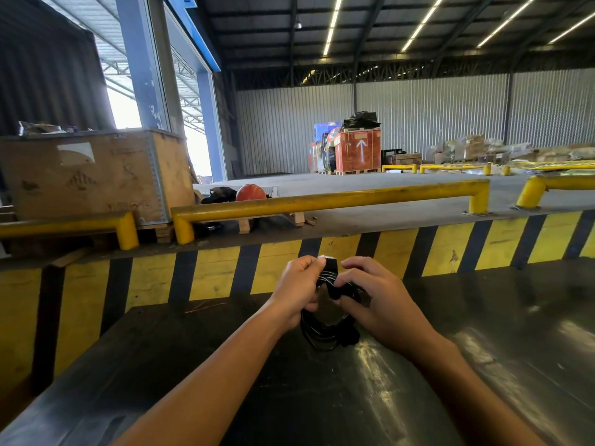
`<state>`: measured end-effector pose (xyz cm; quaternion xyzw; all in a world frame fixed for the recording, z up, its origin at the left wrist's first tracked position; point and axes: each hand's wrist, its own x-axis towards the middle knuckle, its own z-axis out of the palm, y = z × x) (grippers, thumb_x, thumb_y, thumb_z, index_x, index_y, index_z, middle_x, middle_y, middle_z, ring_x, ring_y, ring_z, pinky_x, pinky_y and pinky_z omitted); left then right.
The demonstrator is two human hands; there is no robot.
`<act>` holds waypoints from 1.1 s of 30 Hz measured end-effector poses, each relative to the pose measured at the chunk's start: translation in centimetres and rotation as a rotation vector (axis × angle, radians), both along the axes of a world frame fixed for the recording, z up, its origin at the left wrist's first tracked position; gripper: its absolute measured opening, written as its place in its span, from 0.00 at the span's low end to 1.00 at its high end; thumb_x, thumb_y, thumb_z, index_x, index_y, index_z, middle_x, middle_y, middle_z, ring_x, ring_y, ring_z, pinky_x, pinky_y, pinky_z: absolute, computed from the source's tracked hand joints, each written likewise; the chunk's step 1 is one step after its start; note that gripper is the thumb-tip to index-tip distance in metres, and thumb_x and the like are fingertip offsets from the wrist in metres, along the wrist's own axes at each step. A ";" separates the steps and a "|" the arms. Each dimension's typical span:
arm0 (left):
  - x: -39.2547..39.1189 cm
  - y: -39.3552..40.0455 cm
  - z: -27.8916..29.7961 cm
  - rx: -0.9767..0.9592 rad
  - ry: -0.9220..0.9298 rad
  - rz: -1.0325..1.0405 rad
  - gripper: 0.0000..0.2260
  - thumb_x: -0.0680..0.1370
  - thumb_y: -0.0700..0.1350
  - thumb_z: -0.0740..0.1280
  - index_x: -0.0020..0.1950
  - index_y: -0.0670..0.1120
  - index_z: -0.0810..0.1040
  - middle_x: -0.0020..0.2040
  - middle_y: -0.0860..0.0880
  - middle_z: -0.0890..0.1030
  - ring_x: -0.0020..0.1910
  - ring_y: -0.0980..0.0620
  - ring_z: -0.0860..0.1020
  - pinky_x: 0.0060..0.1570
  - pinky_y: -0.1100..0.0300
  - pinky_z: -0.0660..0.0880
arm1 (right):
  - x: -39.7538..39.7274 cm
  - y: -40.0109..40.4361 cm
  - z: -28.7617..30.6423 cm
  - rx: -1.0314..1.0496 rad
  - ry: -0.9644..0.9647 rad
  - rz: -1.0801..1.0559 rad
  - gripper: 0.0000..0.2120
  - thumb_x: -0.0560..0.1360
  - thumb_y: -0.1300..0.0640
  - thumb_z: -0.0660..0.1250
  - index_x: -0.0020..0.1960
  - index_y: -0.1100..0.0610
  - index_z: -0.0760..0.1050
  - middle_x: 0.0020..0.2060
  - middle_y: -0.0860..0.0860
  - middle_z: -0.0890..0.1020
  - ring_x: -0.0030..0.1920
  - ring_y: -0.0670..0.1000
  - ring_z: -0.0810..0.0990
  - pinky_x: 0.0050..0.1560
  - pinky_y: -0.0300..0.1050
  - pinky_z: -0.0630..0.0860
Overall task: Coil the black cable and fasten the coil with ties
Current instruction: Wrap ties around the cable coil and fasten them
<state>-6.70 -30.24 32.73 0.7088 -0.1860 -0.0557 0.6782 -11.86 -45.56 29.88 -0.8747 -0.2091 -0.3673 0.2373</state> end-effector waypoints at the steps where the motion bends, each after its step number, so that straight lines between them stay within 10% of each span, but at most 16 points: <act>1: 0.0 0.0 -0.1 0.006 -0.004 -0.002 0.13 0.82 0.48 0.58 0.54 0.40 0.75 0.31 0.48 0.72 0.21 0.58 0.65 0.19 0.66 0.60 | 0.0 0.1 -0.1 0.005 -0.015 0.007 0.08 0.72 0.52 0.67 0.52 0.48 0.77 0.60 0.47 0.75 0.58 0.41 0.71 0.54 0.29 0.66; 33: -0.9 -2.0 -2.3 0.051 -0.166 -0.063 0.17 0.82 0.55 0.51 0.52 0.43 0.69 0.30 0.48 0.69 0.20 0.58 0.69 0.20 0.66 0.65 | 0.1 -0.4 -0.7 0.406 0.088 0.158 0.06 0.75 0.58 0.67 0.48 0.49 0.81 0.41 0.41 0.83 0.45 0.41 0.81 0.46 0.36 0.77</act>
